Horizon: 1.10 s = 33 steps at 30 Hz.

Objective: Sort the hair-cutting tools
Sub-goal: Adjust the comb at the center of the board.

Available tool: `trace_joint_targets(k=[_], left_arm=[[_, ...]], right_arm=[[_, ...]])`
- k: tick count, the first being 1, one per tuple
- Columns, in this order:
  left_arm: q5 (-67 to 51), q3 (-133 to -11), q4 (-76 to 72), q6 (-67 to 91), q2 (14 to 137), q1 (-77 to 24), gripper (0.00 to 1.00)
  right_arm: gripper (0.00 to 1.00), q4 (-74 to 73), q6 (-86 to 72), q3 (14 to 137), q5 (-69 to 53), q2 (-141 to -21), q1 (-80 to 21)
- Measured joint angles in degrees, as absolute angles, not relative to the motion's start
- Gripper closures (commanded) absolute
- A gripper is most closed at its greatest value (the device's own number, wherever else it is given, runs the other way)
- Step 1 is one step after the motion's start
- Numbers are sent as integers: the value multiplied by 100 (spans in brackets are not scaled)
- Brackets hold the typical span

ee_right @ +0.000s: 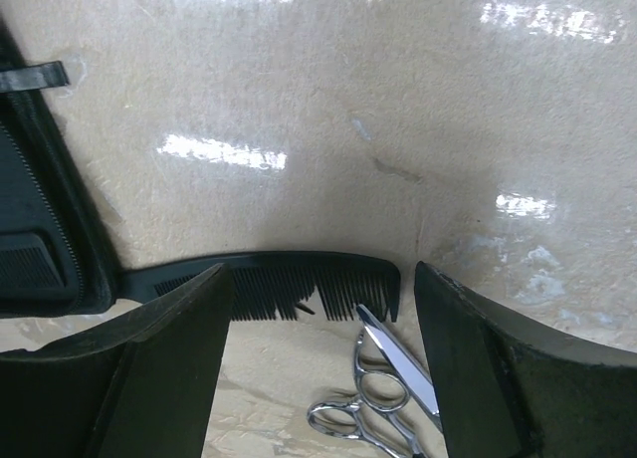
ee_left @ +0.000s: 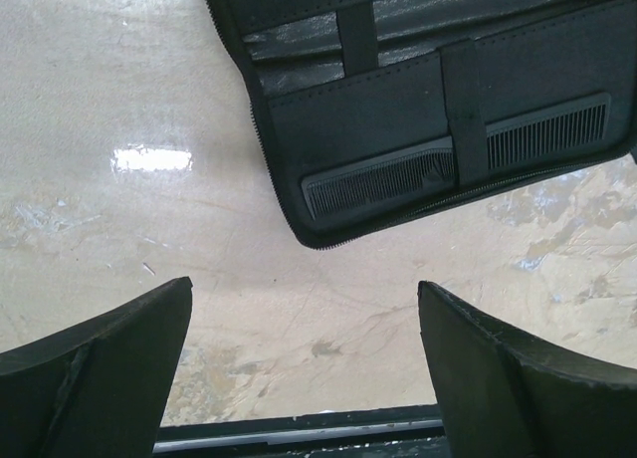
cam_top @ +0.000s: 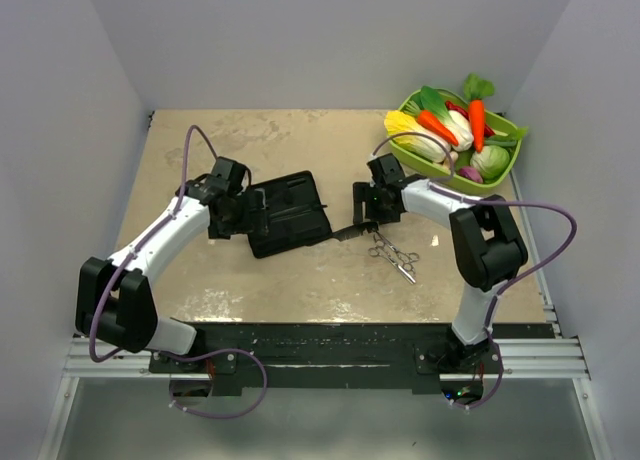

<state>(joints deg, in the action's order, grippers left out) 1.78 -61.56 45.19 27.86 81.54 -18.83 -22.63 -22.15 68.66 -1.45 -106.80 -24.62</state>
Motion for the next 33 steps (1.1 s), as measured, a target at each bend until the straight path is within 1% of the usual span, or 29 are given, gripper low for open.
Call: trace_joint_targets(k=[7, 17, 26, 33], left_arm=[[178, -6040, 4499, 2783, 8106, -1883, 1], [178, -5959, 4370, 2757, 8097, -1883, 1], [176, -5854, 4294, 2735, 8097, -1876, 1], [172, -5848, 4281, 2733, 8097, -1872, 1]], right_arm=[[24, -2021, -2469, 6779, -370, -10645, -2565], [24, -2034, -2840, 6692, -607, -10569, -3194], [24, -2449, -3232, 5835, -714, -9795, -3583], [22, -2958, -3192, 5900, -561, -9404, -3697]])
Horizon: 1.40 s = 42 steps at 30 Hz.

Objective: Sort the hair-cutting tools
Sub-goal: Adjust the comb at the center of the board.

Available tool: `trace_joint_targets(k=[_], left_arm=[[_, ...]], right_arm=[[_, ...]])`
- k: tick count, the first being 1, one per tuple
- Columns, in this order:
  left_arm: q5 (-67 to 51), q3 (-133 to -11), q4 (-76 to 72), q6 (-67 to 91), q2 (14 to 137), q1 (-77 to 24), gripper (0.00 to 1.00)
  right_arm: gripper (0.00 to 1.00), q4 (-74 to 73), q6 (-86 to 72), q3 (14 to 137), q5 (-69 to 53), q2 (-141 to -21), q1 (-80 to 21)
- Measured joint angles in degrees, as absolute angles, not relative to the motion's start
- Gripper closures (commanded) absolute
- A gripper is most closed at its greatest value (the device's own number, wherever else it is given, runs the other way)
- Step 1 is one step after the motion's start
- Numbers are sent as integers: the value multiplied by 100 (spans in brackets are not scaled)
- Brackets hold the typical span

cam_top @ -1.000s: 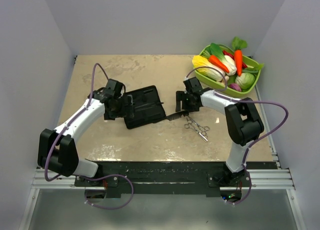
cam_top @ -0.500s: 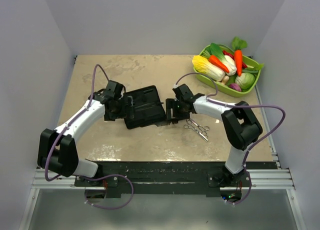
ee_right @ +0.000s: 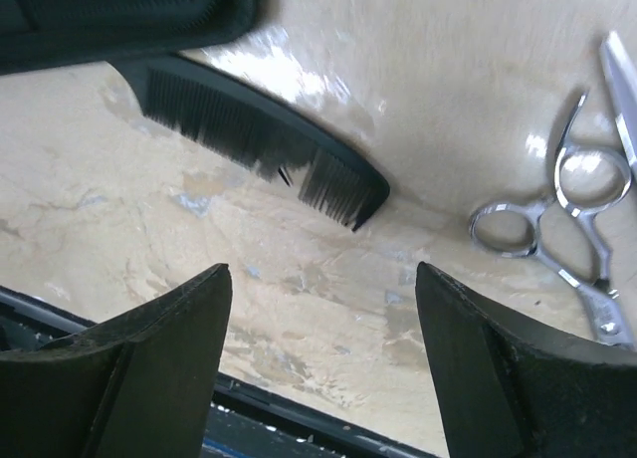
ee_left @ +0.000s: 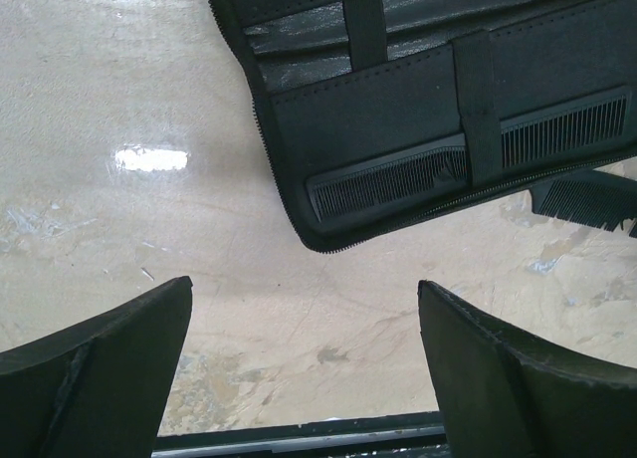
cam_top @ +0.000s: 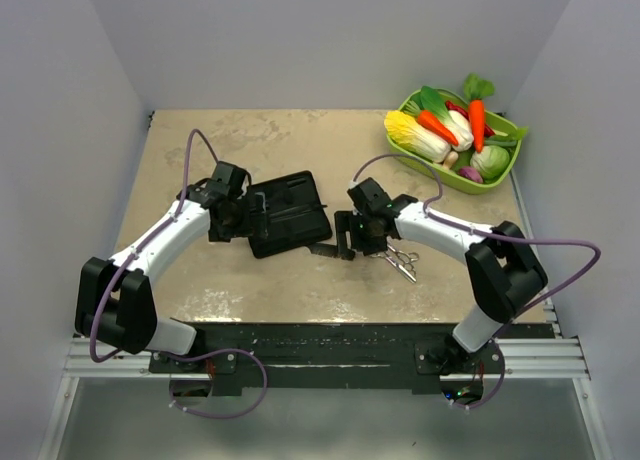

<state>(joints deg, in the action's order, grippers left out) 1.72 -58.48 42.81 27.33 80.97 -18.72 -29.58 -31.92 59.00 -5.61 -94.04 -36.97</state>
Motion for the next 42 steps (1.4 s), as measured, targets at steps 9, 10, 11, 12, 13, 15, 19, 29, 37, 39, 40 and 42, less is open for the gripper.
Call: trace_joint_targets(k=[9, 10, 11, 12, 13, 15, 19, 29, 37, 39, 40, 42], left_arm=[[172, -5848, 4289, 2733, 8097, -1872, 1], [172, -5848, 4289, 2733, 8097, -1872, 1], [172, -5848, 4294, 2733, 8097, -1872, 1], [172, -5848, 4296, 2733, 8097, -1872, 1], [174, -5848, 4296, 2733, 8090, -1872, 1], [174, -5848, 4303, 2733, 8060, -1870, 1], [174, -5848, 4311, 2735, 7972, -1865, 1], [174, -5848, 4329, 2738, 7959, -1844, 1], [172, -5848, 4311, 2738, 7959, -1844, 1], [172, -5848, 4300, 2738, 7959, -1844, 1], [172, -5848, 4298, 2738, 7959, -1844, 1], [172, -5848, 4292, 2735, 7959, -1844, 1]], right_arm=[[22, -2611, -2324, 6755, -373, -10057, -3697], [22, -2541, -2187, 6757, -408, -10171, -3697], [22, -2504, -2088, 6757, -440, -10269, -3697], [22, -2462, -1999, 6748, -491, -10355, -3697], [22, -2418, -1916, 6729, -561, -10407, -3697], [23, -2309, -1793, 6635, -668, -10431, -3697], [23, -2073, -1619, 6455, -939, -10379, -3697], [22, -1704, -1625, 5616, -1323, -9776, -4200], [22, -1870, -1859, 5454, -1100, -9581, -4746], [22, -2023, -1949, 5498, -843, -9572, -4901], [22, -2117, -1979, 5540, -725, -9583, -4980], [22, -2294, -2047, 5682, -467, -9647, -5172]])
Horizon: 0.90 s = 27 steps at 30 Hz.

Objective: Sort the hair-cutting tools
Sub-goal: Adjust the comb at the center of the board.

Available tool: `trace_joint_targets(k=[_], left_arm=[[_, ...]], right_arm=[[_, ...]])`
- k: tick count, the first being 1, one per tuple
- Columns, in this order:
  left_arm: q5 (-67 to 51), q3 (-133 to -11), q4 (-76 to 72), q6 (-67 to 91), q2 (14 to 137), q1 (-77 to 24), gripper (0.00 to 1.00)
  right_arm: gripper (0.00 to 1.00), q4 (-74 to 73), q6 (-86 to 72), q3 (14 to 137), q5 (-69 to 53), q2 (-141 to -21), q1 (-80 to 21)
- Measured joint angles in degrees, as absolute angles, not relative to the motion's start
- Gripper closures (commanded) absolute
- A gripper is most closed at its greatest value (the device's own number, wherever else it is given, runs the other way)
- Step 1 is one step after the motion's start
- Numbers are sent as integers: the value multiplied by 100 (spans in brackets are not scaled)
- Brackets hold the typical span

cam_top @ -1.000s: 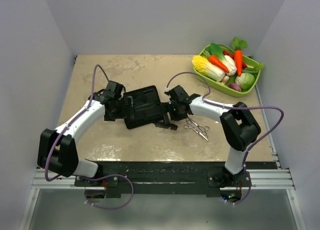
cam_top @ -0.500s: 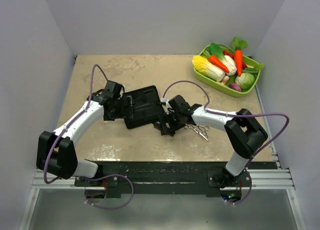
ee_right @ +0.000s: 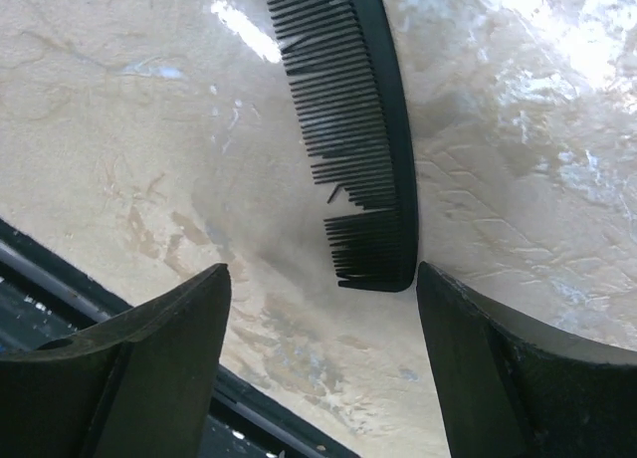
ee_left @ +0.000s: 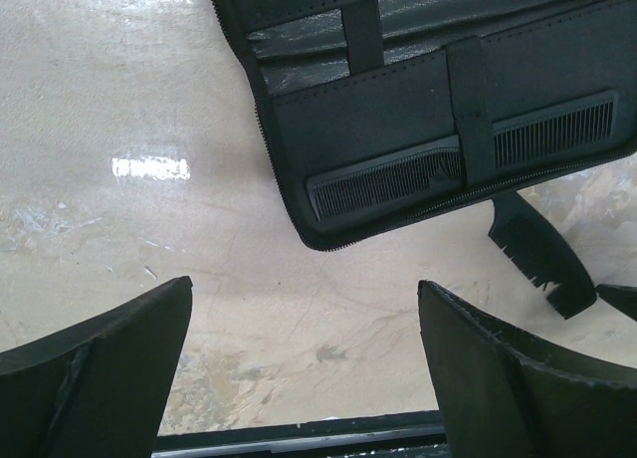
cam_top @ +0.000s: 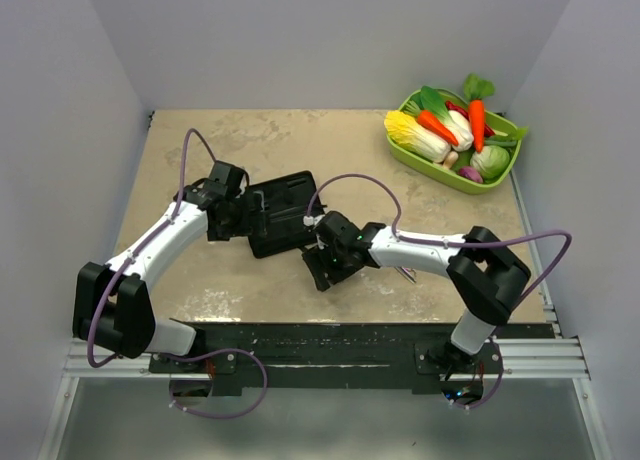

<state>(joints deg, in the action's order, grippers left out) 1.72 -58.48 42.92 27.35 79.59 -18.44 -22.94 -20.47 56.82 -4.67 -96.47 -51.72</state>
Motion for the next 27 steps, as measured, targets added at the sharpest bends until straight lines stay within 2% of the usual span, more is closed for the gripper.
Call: trace_joint_targets(k=[7, 13, 27], left_arm=[[172, -5848, 4292, 2716, 7959, -1839, 1], [172, -5848, 4294, 2674, 7964, -1839, 1], [169, -5848, 4294, 2689, 7966, -1837, 1]], right_arm=[[22, -2462, -2049, 6104, 368, -10066, -5693], [23, -2438, -1695, 6195, 701, -10186, -5732], [37, -2078, -1236, 5817, 657, -9974, -5730]])
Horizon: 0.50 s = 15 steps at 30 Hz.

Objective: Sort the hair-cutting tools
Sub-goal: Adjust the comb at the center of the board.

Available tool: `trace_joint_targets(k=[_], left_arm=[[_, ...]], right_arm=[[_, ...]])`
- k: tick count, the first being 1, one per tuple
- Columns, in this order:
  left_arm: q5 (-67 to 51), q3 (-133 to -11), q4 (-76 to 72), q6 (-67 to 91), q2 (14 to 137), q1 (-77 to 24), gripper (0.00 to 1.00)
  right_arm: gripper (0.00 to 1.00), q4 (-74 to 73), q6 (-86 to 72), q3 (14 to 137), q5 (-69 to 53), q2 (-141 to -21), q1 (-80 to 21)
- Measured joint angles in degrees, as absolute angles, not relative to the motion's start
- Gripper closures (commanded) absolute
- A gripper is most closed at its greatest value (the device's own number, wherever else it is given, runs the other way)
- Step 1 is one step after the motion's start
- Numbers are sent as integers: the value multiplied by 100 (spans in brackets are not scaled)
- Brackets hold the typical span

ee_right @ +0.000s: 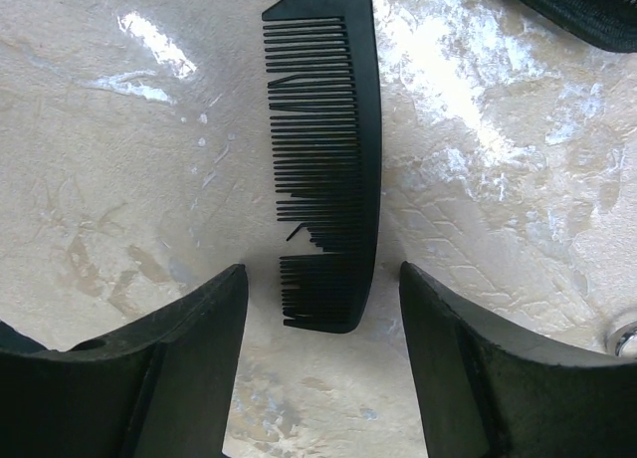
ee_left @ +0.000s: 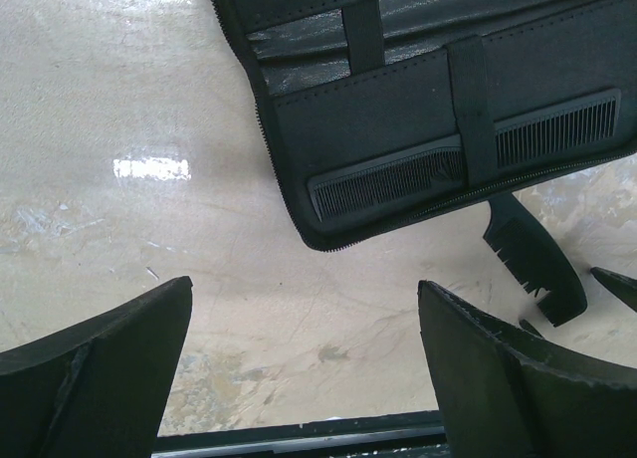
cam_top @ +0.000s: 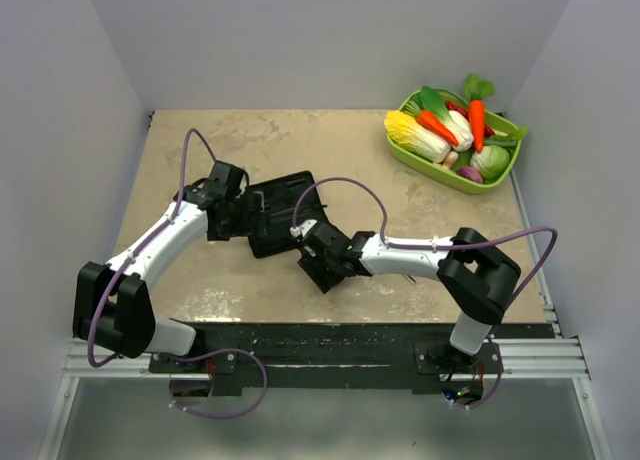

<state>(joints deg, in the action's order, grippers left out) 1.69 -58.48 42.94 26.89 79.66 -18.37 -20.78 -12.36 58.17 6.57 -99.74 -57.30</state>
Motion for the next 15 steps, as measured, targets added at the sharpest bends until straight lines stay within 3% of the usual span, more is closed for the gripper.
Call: trace_joint_targets(k=[15], left_arm=[[106, -5848, 4287, 2751, 7983, -1826, 1]], right_arm=[[62, -2010, -1216, 5749, 545, -9933, -5682]])
